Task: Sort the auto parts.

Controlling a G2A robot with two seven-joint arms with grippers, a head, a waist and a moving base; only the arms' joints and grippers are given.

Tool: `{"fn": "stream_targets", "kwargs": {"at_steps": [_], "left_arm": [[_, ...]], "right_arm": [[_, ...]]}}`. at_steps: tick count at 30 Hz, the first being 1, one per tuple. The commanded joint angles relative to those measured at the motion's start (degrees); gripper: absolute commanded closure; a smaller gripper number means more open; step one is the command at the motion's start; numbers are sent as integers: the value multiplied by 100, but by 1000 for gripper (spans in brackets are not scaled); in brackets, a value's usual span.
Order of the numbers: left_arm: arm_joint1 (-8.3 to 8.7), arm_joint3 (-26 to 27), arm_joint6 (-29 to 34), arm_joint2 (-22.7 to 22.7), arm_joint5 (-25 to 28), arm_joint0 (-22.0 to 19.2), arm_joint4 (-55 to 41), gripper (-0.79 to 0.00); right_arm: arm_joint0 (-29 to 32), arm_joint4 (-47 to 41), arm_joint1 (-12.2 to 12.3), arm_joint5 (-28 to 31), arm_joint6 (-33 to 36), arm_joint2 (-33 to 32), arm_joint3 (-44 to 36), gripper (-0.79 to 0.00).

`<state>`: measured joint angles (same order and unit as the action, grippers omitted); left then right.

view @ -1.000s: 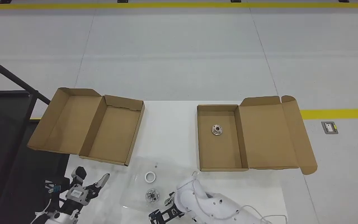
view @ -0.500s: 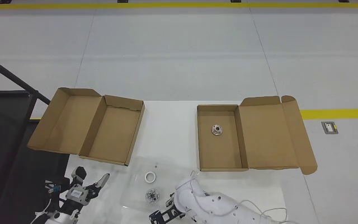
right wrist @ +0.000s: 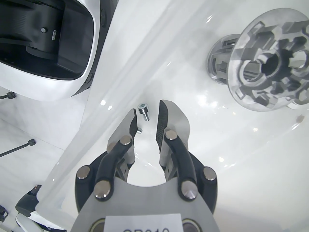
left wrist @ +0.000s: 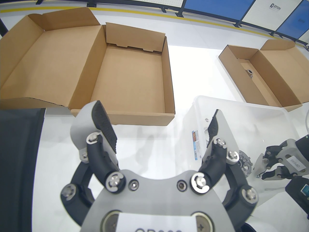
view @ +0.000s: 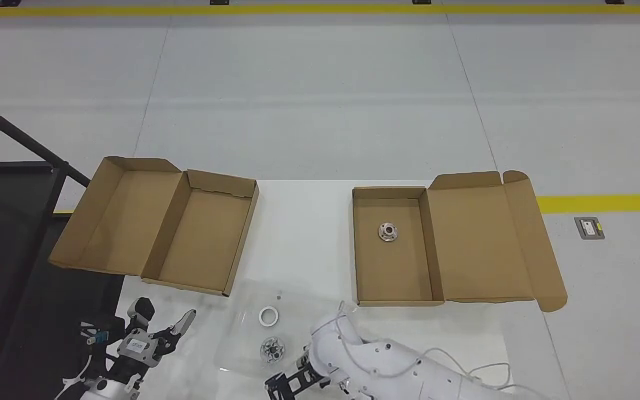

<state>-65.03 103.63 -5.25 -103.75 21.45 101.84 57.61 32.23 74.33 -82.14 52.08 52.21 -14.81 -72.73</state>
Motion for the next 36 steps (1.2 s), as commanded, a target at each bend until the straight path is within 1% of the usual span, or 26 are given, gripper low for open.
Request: {"fn": "stream_targets", "kwargs": {"at_steps": [1,3,5,6,8,14,18,20,23,26,29,30,31,32,33,36], "left_arm": [[0,0,0,0,1,0,0,-785],[0,0,0,0,1,0,0,-785],[0,0,0,0,1,0,0,-785],[0,0,0,0,1,0,0,-785],[0,0,0,0,1,0,0,-785],[0,0,0,0,1,0,0,-785],[0,0,0,0,1,0,0,-785],[0,0,0,0,1,0,0,-785],[0,0,0,0,1,0,0,-785],[0,0,0,0,1,0,0,-785],[0,0,0,0,1,0,0,-785],[0,0,0,0,1,0,0,-785],[0,0,0,0,1,0,0,-785],[0,0,0,0,1,0,0,-785],[0,0,0,0,1,0,0,-785],[0,0,0,0,1,0,0,-785]], "right_arm": [[-26,-38,-17,0,0,43,39,-212],[-54,-85,-36,5,-5,74,91,-209],[-81,-117,-56,14,-14,97,144,-169],[-91,-132,-66,14,-15,104,174,-132],[-106,-165,-86,10,-11,112,224,0],[-141,-223,-128,-9,0,109,287,0],[-100,-117,-73,-200,-109,-46,81,0],[-37,14,23,-327,-244,-193,-111,0],[152,306,245,-378,-538,-448,-575,0],[403,679,512,-219,-756,-704,-987,0],[639,888,692,-172,-809,-915,-1268,0],[696,922,728,-202,-804,-979,-1298,-55],[742,946,750,-233,-765,-1021,-1312,-185],[772,955,758,-260,-730,-1047,-1326,-234],[790,947,757,-307,-691,-1071,-1308,-268],[778,835,703,-430,-511,-1086,-1185,-268]]}}
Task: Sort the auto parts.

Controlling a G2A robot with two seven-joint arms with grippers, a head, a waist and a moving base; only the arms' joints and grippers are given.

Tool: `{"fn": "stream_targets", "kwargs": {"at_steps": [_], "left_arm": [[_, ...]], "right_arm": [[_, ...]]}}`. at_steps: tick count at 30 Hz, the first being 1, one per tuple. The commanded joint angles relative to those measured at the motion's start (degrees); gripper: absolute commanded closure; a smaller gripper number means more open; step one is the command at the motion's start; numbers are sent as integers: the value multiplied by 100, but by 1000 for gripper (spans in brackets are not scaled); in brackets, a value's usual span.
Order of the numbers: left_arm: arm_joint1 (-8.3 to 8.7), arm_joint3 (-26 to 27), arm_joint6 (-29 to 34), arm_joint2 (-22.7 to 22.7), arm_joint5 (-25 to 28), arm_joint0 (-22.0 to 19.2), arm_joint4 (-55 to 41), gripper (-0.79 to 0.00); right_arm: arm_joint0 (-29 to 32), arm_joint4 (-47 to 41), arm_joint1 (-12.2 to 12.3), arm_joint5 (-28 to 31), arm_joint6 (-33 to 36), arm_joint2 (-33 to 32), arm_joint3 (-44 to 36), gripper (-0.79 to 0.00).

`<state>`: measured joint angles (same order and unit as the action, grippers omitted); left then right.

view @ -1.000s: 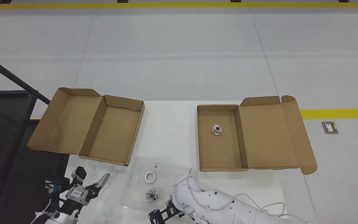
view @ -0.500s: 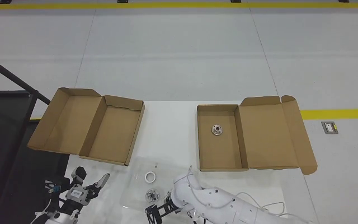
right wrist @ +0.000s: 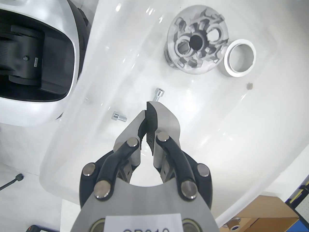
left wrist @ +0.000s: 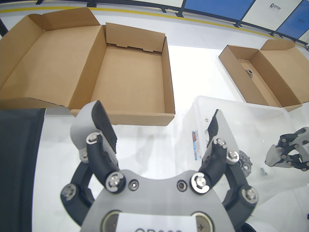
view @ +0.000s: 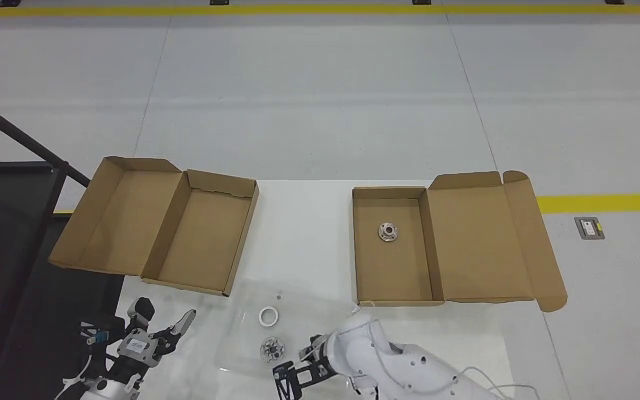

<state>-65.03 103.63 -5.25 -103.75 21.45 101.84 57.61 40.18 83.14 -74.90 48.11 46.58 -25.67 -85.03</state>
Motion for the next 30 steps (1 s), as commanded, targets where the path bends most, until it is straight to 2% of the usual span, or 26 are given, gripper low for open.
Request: {"fn": "stream_targets", "kwargs": {"at_steps": [1,21,27,30], "left_arm": [[0,0,0,0,1,0,0,-785],[0,0,0,0,1,0,0,-785],[0,0,0,0,1,0,0,-785],[0,0,0,0,1,0,0,-785]], "right_arm": [[-37,-95,-50,-61,103,8,91,-262],[-422,-370,-729,-703,590,414,1043,-292],[-488,-442,-929,-672,711,557,1249,-265],[-510,-461,-1008,-640,690,597,1381,-185]]}}
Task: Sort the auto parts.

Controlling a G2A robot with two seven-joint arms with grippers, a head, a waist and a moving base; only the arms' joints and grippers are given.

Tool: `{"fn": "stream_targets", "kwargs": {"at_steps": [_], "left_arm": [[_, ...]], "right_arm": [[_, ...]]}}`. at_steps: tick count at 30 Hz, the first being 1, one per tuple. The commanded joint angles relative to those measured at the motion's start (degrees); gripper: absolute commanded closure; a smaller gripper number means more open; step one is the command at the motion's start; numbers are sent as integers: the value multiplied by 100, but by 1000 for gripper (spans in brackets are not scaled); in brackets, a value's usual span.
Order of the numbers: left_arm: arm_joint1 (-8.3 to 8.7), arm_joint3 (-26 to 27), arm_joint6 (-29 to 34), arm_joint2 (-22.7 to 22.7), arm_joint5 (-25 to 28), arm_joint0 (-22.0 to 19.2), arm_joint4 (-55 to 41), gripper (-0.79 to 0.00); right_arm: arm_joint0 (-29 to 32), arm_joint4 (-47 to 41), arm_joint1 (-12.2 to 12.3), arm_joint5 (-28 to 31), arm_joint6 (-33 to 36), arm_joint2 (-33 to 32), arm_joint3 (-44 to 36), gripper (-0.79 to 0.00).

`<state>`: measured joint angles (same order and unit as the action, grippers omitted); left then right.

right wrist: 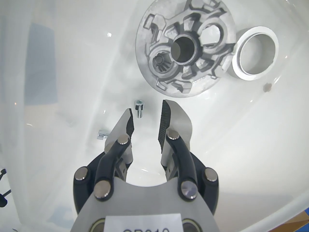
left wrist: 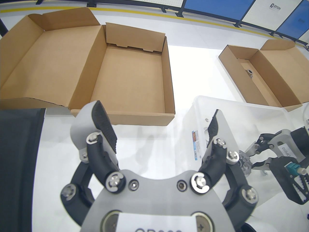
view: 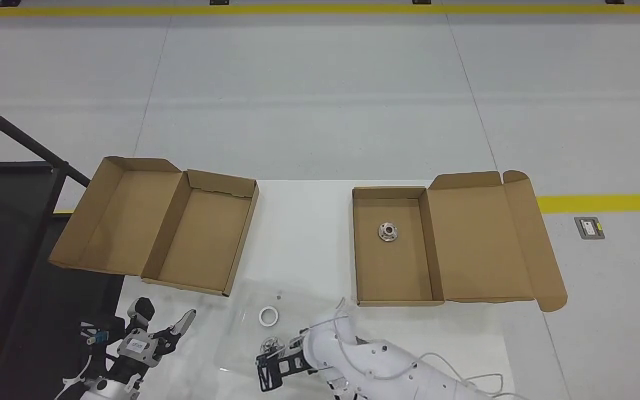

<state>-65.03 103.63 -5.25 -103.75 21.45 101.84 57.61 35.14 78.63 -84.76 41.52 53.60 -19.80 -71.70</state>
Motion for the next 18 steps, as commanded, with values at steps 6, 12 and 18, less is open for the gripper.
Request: {"fn": "stream_targets", "kwargs": {"at_steps": [6,12,18], "left_arm": [[0,0,0,0,1,0,0,-785],[0,0,0,0,1,0,0,-785],[0,0,0,0,1,0,0,-785]], "right_arm": [[-42,-28,-161,95,-63,68,318,-172],[-67,-27,-260,129,-56,67,475,-43],[-60,19,-273,6,-135,-79,471,0]]}}
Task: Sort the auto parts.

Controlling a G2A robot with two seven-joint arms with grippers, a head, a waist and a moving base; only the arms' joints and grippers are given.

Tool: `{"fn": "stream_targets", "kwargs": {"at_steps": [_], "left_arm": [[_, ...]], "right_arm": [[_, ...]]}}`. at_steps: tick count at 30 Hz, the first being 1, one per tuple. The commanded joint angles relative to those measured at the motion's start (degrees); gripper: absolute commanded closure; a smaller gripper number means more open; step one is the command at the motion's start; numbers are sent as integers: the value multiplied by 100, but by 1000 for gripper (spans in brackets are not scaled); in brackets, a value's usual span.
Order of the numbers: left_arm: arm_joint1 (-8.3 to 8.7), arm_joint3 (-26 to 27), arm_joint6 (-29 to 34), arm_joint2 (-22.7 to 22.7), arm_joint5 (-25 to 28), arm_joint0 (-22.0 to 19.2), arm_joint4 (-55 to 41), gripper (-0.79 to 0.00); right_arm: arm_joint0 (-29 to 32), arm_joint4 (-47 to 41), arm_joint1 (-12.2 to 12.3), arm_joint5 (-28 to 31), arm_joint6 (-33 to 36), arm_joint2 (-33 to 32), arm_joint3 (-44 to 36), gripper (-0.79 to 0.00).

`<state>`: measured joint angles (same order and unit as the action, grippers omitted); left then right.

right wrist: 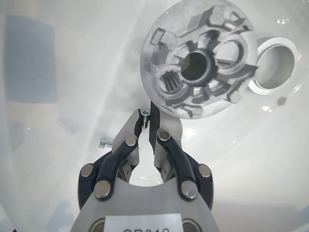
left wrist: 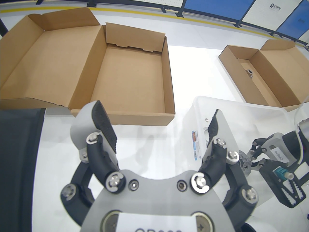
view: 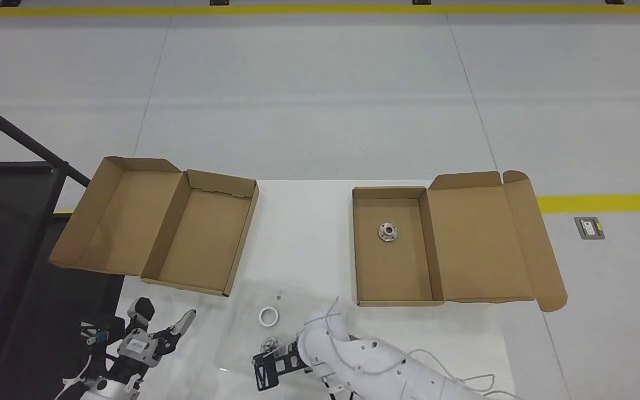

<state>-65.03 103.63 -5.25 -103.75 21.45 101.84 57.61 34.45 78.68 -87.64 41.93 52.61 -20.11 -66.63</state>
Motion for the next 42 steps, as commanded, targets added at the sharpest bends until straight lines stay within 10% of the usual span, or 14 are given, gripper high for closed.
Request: {"fn": "stream_targets", "kwargs": {"at_steps": [1,17,26,34,42], "left_arm": [[0,0,0,0,1,0,0,-785],[0,0,0,0,1,0,0,-785],[0,0,0,0,1,0,0,-785],[0,0,0,0,1,0,0,-785],[0,0,0,0,1,0,0,-785]], "right_arm": [[32,45,45,-68,-82,-112,-104,0],[2027,1283,1371,349,-1018,-2678,-3566,0],[2092,1338,1392,326,-1049,-2732,-3640,0],[2414,1575,1317,-3125,-748,-3641,-3580,0],[1567,810,1199,-3693,-663,-4183,-1647,0]]}}
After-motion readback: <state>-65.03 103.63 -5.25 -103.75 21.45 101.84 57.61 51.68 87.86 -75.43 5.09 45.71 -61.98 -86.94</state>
